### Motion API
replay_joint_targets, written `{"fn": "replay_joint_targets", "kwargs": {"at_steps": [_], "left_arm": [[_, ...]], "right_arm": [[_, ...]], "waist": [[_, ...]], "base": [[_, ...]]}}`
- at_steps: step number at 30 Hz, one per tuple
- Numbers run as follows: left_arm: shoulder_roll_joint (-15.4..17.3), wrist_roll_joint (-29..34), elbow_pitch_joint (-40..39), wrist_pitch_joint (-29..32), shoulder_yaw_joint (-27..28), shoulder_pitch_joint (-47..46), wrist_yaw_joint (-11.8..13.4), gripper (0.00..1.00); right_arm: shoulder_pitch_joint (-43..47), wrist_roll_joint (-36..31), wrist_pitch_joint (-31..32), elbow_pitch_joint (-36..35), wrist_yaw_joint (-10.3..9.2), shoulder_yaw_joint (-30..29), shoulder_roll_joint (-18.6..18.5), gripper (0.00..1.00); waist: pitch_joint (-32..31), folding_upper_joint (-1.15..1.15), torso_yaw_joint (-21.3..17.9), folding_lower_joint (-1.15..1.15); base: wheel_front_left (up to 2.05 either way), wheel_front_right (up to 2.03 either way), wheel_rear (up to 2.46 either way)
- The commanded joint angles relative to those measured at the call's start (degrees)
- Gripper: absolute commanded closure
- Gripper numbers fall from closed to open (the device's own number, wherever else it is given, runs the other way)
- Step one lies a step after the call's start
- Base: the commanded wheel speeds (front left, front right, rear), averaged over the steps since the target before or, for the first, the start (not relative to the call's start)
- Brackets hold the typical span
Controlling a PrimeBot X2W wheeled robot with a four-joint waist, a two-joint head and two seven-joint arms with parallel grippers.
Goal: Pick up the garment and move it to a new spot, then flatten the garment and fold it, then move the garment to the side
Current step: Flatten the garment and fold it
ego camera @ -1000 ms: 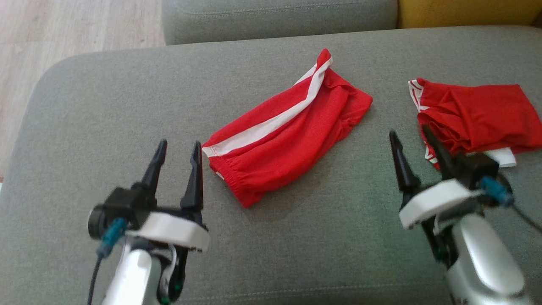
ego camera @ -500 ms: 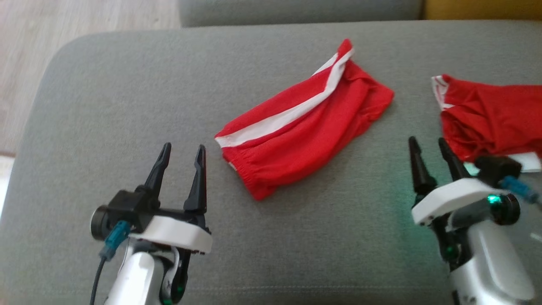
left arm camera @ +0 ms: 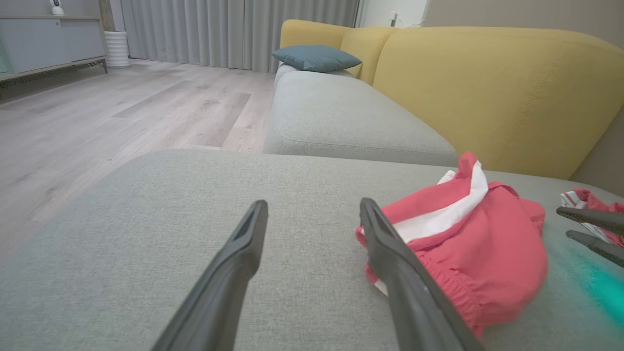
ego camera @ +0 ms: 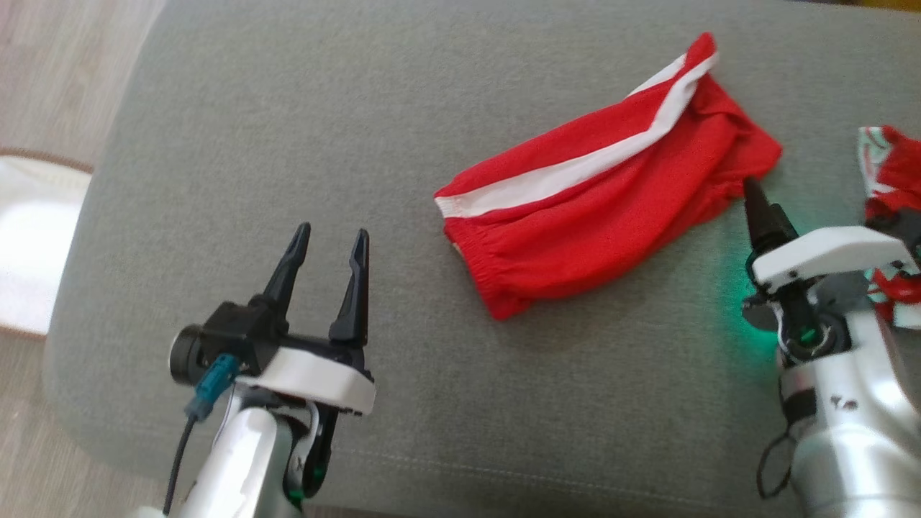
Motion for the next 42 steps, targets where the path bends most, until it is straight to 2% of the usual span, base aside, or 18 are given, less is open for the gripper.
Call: {"fn": "replay_joint_targets", "kwargs": {"at_steps": [1,5,8,14,33,34,35,42], "left_arm": [[0.19,0.22,-1.83,-0.70,1.86,-2.73,-0.25,0.00],[0.19,0.47,-2.10,-0.70,1.56,-3.57,-0.26,0.00],[0.18,3.56,-2.75,-0.70,0.80,-4.26,0.00,0.00],[0.18,5.09,-3.90,-0.70,-0.18,-4.48,0.23,0.00],[0.18,2.34,-4.65,-0.70,-1.29,-5.63,1.45,0.00],[0.18,2.29,-4.62,-0.70,-1.28,-5.67,1.48,0.00],[0.18,2.24,-4.59,-0.70,-1.26,-5.68,1.51,0.00],[0.18,2.26,-4.19,-0.70,-0.64,-5.17,1.63,0.00]], "right_arm": [[-2.78,0.58,0.23,-1.18,0.37,1.00,0.28,0.00],[-6.21,1.15,0.88,3.06,0.37,-0.21,0.28,0.00],[-7.75,0.04,1.08,4.96,0.37,-0.56,0.28,0.00],[-9.87,-1.31,1.47,8.35,0.37,-1.99,0.19,0.00],[-20.52,-15.17,-1.81,24.53,0.37,-6.21,-3.52,0.00],[-21.04,-15.56,-1.83,25.24,0.37,-6.33,-3.42,0.14],[-21.54,-15.71,-1.81,25.77,0.37,-6.45,-3.25,1.00],[-22.29,-13.90,-4.62,25.46,0.37,-7.38,-1.80,1.00]], "waist": [[0.95,0.00,0.98,0.00],[1.90,0.00,2.09,0.00],[2.30,0.00,2.79,0.00],[2.82,0.00,3.89,0.00],[5.02,0.00,5.72,0.00],[5.02,0.00,5.64,0.00],[5.00,0.00,5.54,0.00],[3.30,0.00,3.57,0.00]], "base": [[0.00,0.00,0.00],[0.00,0.00,0.00],[0.00,0.00,0.00],[0.00,0.00,0.00],[0.00,0.00,0.00],[0.00,0.00,0.00],[0.00,0.00,0.00],[0.00,0.00,0.00]]}}
